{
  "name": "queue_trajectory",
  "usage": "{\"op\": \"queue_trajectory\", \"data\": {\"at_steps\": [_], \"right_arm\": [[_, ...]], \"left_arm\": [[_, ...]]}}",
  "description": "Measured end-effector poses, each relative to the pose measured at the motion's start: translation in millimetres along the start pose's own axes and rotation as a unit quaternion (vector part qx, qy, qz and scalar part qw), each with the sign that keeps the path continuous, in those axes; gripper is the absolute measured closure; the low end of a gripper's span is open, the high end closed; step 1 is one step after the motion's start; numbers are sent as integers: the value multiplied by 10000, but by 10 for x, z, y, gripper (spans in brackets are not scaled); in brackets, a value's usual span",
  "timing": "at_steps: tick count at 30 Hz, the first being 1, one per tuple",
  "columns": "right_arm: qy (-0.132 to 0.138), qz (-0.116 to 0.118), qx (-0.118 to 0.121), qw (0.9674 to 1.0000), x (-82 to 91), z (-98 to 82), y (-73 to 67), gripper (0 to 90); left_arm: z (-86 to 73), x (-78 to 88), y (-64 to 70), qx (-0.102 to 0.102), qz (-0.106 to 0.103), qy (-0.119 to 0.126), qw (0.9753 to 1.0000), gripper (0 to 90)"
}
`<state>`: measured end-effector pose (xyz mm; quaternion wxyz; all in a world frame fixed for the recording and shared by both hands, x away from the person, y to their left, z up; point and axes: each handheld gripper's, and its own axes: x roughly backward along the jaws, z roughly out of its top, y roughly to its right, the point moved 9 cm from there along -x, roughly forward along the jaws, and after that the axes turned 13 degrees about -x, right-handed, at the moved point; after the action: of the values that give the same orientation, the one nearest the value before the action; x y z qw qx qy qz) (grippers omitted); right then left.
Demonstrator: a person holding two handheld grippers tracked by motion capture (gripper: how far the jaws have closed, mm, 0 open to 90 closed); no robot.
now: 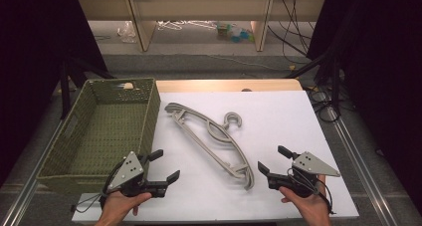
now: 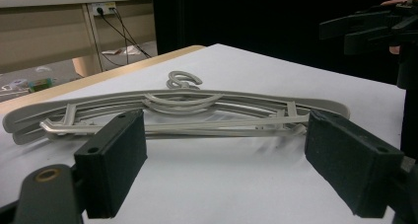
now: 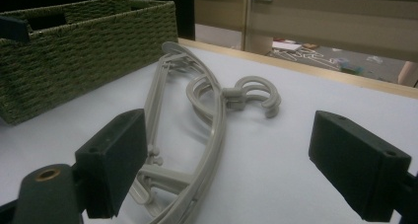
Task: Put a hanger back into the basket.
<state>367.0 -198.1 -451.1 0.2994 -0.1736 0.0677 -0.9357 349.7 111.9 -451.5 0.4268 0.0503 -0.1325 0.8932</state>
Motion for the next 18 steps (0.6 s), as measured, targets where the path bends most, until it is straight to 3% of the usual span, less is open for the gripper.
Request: {"op": "queue_trajectory", "data": {"at_steps": [9,10,12,18], "right_arm": [[-93,-13,21,10000,-3,-12,-7,160],[-117,24,25,9999,-6,-17,-14,162],[-168,41,31,9998,-15,-33,-24,162],[-320,79,109,9994,-66,-56,-65,162]], "left_arm": [[-2,-5,4,-16,9,-15,10000,160],[-4,-7,23,94,2,-17,10000,160],[-4,-7,13,-32,-18,-23,10000,160],[-9,-16,28,10,-28,-27,10000,160]]}}
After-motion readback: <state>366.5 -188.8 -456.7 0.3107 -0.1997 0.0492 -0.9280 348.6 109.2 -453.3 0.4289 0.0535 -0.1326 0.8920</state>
